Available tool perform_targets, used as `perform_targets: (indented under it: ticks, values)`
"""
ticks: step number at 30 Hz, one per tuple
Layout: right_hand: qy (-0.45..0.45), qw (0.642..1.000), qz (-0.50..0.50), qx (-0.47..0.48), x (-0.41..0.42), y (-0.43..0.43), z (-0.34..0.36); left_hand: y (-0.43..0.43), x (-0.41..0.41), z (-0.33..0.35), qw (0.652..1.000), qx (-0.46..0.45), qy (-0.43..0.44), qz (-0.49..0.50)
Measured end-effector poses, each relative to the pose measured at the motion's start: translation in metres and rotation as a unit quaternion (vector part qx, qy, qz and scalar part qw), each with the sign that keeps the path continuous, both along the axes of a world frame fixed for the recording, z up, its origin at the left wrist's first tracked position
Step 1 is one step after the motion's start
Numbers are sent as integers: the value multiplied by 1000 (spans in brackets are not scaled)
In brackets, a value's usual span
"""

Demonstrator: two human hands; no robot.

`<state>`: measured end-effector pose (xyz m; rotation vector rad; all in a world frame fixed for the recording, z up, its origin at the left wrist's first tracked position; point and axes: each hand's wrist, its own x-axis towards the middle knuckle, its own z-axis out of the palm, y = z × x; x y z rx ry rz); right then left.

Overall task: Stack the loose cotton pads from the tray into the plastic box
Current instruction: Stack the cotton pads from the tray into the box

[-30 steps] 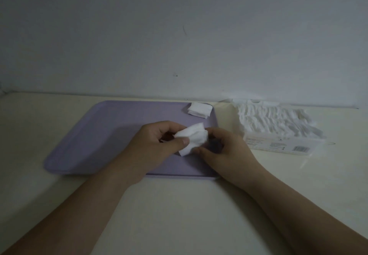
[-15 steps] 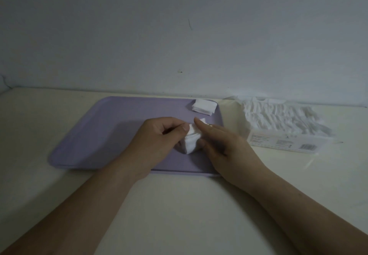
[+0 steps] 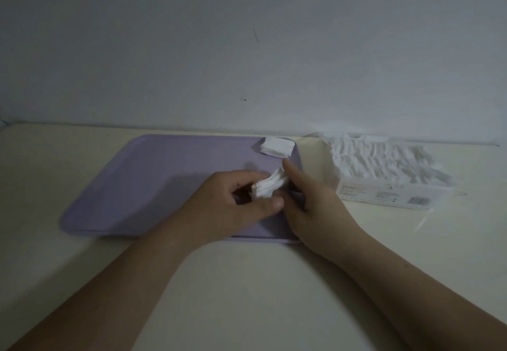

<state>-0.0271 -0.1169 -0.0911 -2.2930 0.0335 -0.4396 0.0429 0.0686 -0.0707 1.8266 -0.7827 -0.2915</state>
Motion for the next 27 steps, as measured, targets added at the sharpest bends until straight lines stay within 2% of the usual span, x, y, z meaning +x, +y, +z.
perform_targets:
  ticks: [5,10,14,18,23,27]
  values:
    - [3,998,-11,68,0,1,2,1,6,-7,998,22,-41,39]
    - [-1,985,13,175,5,-5,4,2,10,-6,997,-19,45,54]
    - [1,949,57,309,7,-10,4,2,12,-5,994,-45,76,64]
    - [6,959,62,275,6,-7,6,0,12,2,992,-53,94,69]
    - [-62,974,-82,204,4,-3,8,-22,29,12,986,-3,89,139]
    - [-58,974,-126,180,8,-3,6,-63,67,14,978,91,-67,174]
